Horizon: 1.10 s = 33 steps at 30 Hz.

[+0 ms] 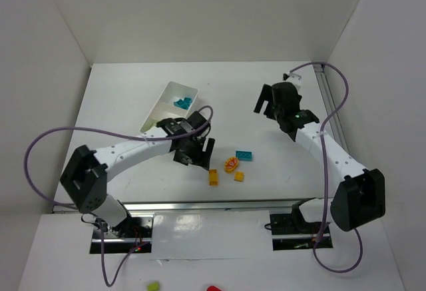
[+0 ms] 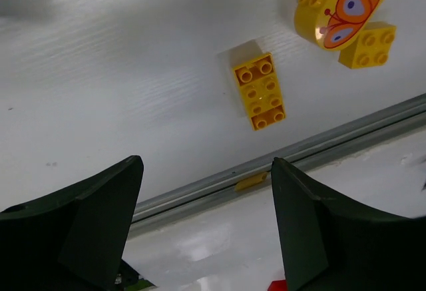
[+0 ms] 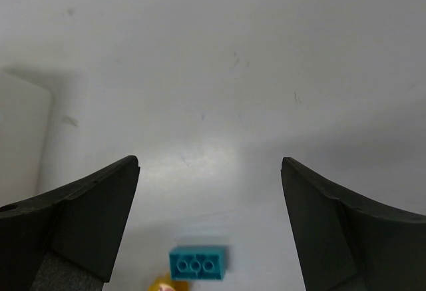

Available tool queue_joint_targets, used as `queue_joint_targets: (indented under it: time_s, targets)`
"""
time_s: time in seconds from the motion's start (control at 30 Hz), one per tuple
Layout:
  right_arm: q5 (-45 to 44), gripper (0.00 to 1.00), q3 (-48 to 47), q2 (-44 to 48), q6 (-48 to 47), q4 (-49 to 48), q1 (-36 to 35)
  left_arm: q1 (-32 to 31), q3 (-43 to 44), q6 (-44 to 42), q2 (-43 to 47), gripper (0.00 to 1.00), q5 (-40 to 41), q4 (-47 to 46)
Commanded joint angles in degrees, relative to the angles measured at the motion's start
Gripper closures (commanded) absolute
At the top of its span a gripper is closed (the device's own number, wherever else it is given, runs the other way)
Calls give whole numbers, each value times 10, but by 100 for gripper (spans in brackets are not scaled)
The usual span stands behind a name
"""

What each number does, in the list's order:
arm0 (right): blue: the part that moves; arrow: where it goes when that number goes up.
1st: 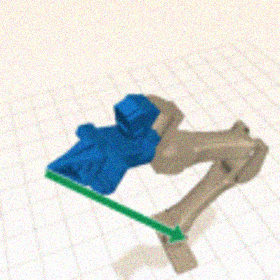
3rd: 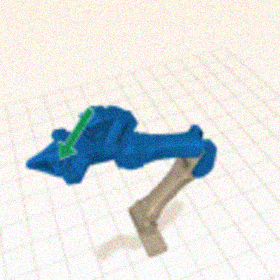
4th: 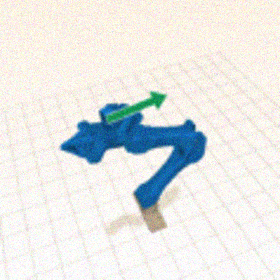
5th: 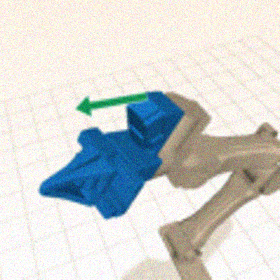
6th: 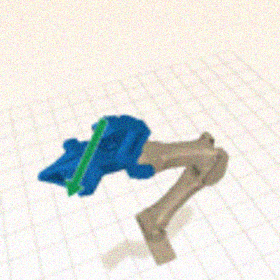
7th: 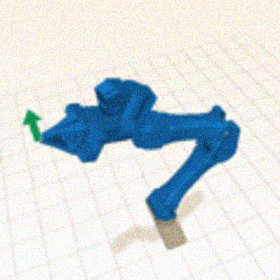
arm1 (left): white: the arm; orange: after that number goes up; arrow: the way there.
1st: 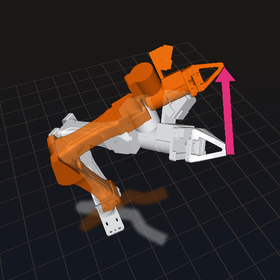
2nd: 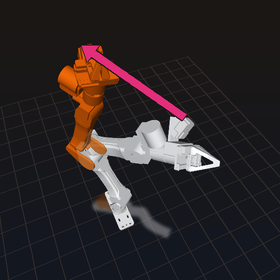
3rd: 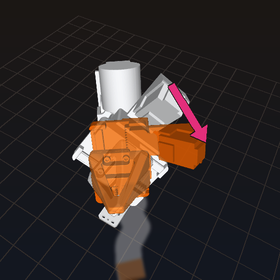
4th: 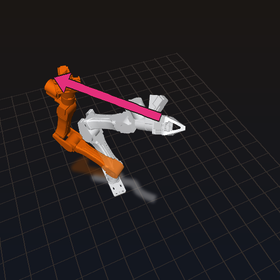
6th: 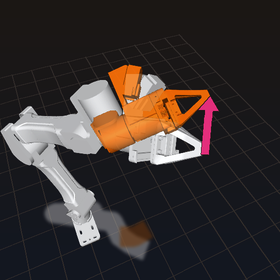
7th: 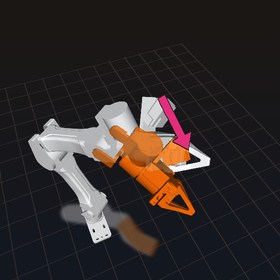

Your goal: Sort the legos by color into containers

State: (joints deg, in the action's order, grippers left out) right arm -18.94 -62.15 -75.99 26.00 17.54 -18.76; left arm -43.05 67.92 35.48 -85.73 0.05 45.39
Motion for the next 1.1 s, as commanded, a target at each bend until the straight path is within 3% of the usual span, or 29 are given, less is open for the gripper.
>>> queue_joint_targets:
  time_s: [0.0, 0.3, 0.57, 0.67, 0.7, 0.87, 0.97, 1.07]
  targets:
    - [49, 6, 60, 33, 36, 66, 7, -34, 21, 41, -50, 12, 11, -20]
    - [86, 6, 142, 109, 55, 111, 21, -101, 26, 77, -148, 15, -16, -74]
    - [171, 7, 200, 148, 66, 123, 2, -100, 41, 102, -212, 26, 13, -79]
    - [194, 8, 237, 174, 98, 128, -39, -94, 36, 102, -212, 38, 25, -79]
    - [199, 8, 253, 179, 113, 133, -50, -94, 36, 102, -212, 47, 25, -79]
    - [249, 9, 271, 166, 120, 115, -136, -74, 43, 95, -167, 72, 56, -52]
    - [221, 9, 271, 143, 120, 121, -186, -56, 70, 68, -133, 89, 64, -12]
    - [208, 8, 266, 136, 127, 130, -200, -13, 106, 42, -107, 96, 73, 23]
